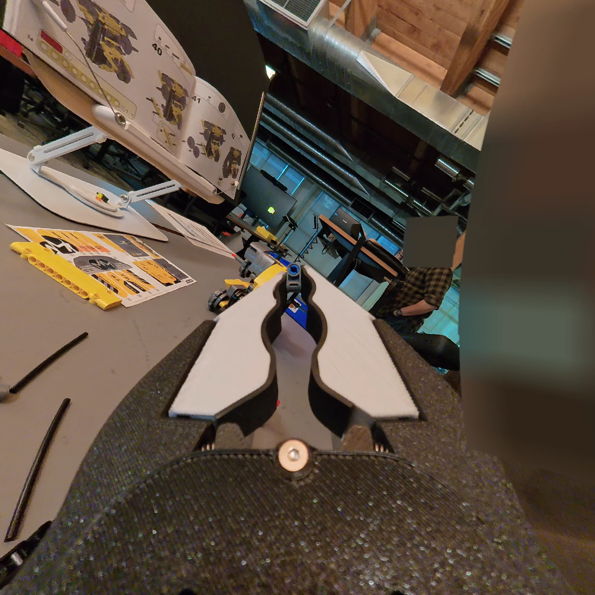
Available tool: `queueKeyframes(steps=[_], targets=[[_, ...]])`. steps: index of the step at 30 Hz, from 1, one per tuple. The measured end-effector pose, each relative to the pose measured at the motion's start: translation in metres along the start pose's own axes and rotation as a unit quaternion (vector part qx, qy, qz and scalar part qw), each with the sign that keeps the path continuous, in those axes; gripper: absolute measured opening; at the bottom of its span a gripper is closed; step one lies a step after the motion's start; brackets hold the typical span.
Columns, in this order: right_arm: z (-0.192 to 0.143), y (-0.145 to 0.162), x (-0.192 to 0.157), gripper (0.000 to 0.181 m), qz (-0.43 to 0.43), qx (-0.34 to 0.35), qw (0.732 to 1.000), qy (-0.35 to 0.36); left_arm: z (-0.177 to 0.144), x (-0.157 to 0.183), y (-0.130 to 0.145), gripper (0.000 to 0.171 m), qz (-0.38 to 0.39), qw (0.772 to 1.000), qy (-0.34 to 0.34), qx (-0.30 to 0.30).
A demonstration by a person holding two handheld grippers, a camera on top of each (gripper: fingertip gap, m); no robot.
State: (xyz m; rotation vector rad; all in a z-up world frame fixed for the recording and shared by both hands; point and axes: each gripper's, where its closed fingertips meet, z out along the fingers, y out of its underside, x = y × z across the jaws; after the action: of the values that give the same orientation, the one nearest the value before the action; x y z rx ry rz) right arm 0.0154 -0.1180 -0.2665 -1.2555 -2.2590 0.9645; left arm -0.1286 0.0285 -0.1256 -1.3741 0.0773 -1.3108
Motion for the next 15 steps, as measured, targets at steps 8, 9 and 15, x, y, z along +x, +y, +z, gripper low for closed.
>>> queueKeyframes(steps=[8, 9, 15], targets=[[-0.016, 0.008, 0.011, 0.025, 0.057, -0.010, 0.997, 0.047, -0.003, -0.001, -0.003, 0.005, -0.002, 1.000, 0.001, 0.005], [-0.021, 0.009, 0.009, 0.025, 0.066, -0.006, 0.996, 0.051, -0.003, -0.001, -0.003, 0.005, -0.002, 1.000, 0.000, 0.006], [-0.036, 0.019, -0.003, 0.023, 0.102, 0.009, 0.993, 0.064, -0.003, -0.002, -0.004, 0.005, -0.013, 1.000, 0.008, 0.010]])
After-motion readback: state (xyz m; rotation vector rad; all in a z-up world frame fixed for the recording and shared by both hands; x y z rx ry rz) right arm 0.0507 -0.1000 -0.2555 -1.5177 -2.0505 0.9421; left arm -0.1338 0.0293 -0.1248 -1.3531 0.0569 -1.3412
